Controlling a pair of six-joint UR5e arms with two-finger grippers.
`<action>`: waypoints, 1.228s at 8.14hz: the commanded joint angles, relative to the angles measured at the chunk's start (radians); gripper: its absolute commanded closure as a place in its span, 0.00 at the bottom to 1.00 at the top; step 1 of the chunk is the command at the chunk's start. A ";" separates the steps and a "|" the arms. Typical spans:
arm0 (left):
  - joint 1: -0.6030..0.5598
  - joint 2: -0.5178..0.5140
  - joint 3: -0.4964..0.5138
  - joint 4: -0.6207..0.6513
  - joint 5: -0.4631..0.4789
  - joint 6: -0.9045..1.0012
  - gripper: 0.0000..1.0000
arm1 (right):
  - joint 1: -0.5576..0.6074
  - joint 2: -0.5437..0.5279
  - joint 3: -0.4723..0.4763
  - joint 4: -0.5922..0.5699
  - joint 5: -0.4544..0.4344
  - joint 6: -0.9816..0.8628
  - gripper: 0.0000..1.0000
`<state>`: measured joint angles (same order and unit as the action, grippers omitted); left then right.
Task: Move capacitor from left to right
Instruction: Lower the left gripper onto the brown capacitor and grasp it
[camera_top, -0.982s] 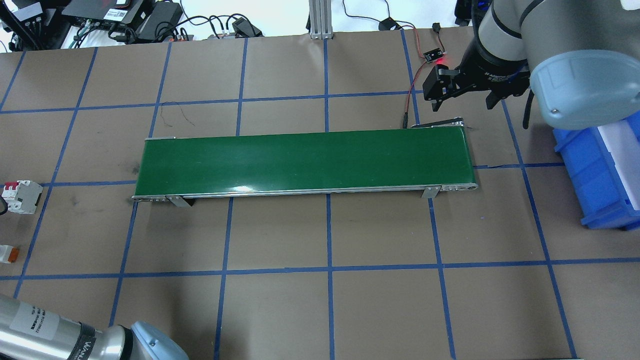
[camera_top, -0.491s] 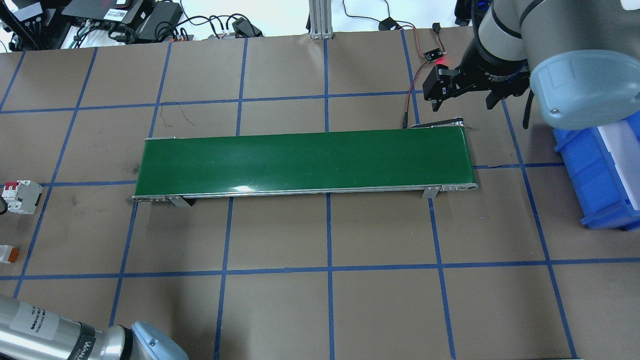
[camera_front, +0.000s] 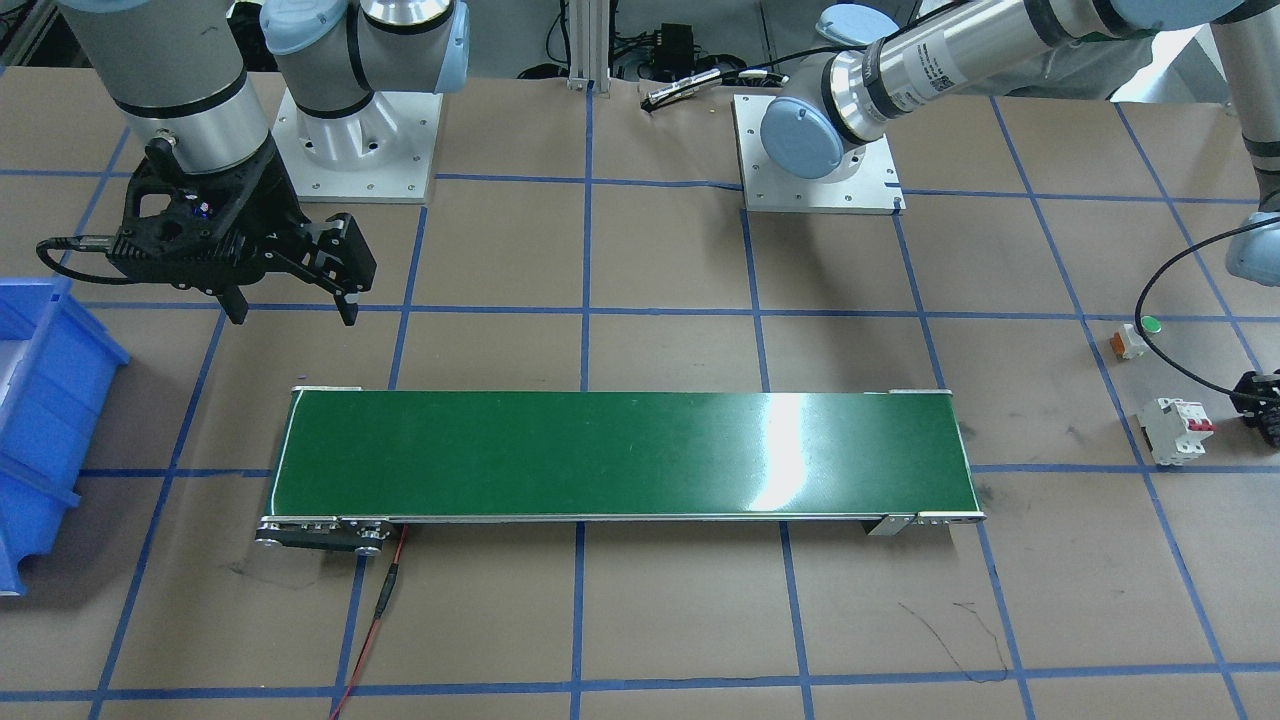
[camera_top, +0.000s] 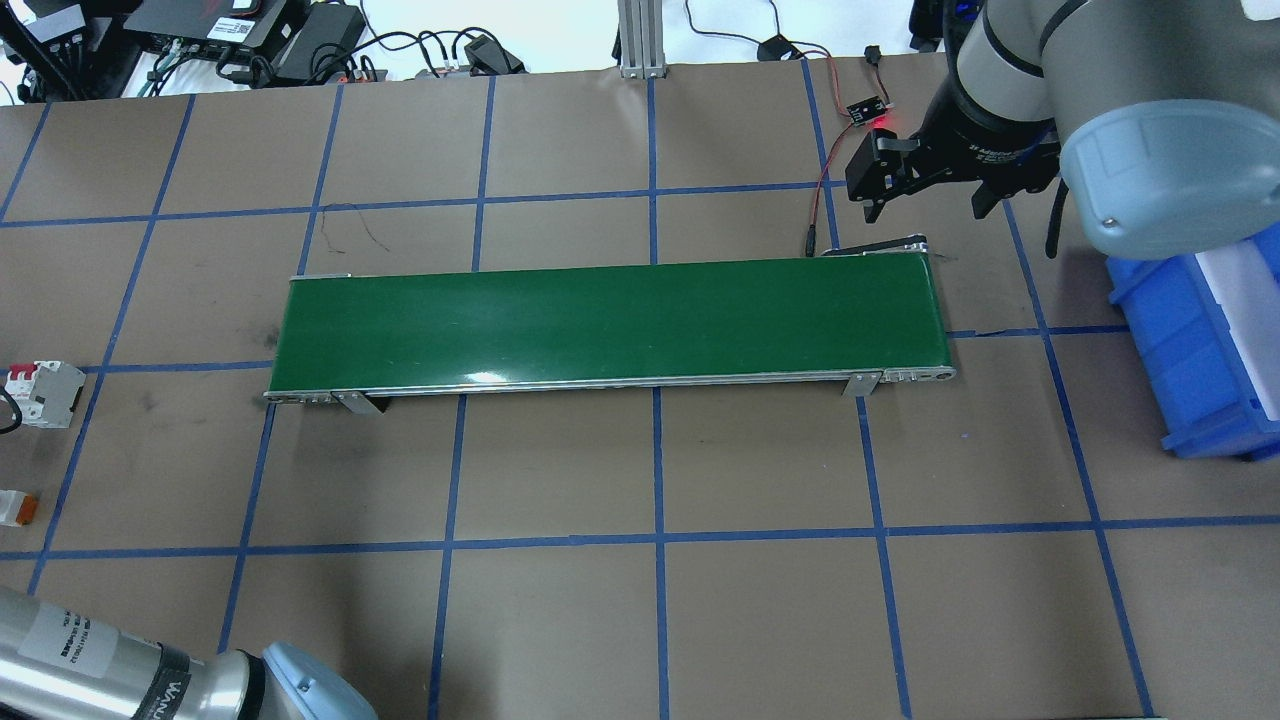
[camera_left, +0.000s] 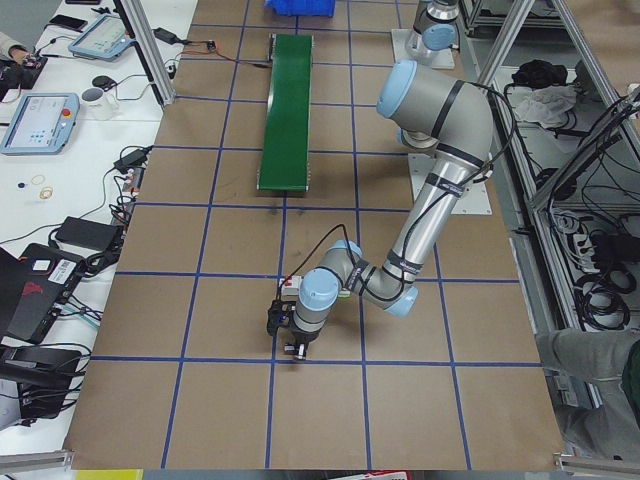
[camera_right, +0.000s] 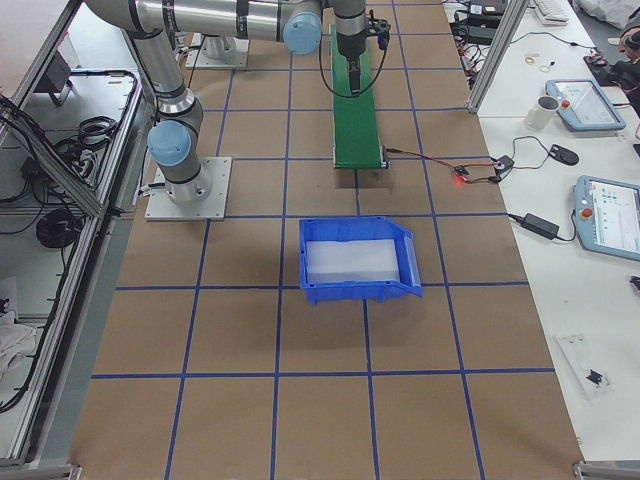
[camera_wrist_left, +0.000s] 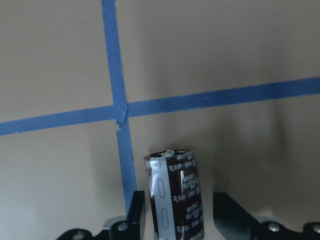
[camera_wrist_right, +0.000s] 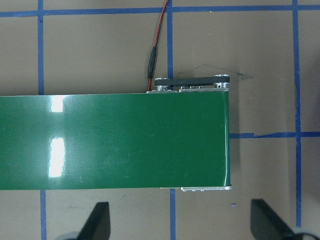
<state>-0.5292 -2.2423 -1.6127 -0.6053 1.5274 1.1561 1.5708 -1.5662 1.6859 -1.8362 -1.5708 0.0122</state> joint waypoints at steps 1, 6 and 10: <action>0.000 0.006 0.010 -0.001 0.014 0.001 0.59 | 0.000 0.000 0.000 0.000 0.000 0.000 0.00; 0.000 0.032 0.013 -0.001 0.052 -0.001 0.94 | 0.000 0.000 0.000 0.002 0.000 0.002 0.00; -0.096 0.298 0.002 -0.288 0.177 -0.102 0.97 | 0.000 0.000 0.000 0.002 0.000 0.000 0.00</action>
<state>-0.5578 -2.0651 -1.6090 -0.7332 1.6809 1.1266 1.5708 -1.5662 1.6859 -1.8347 -1.5708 0.0124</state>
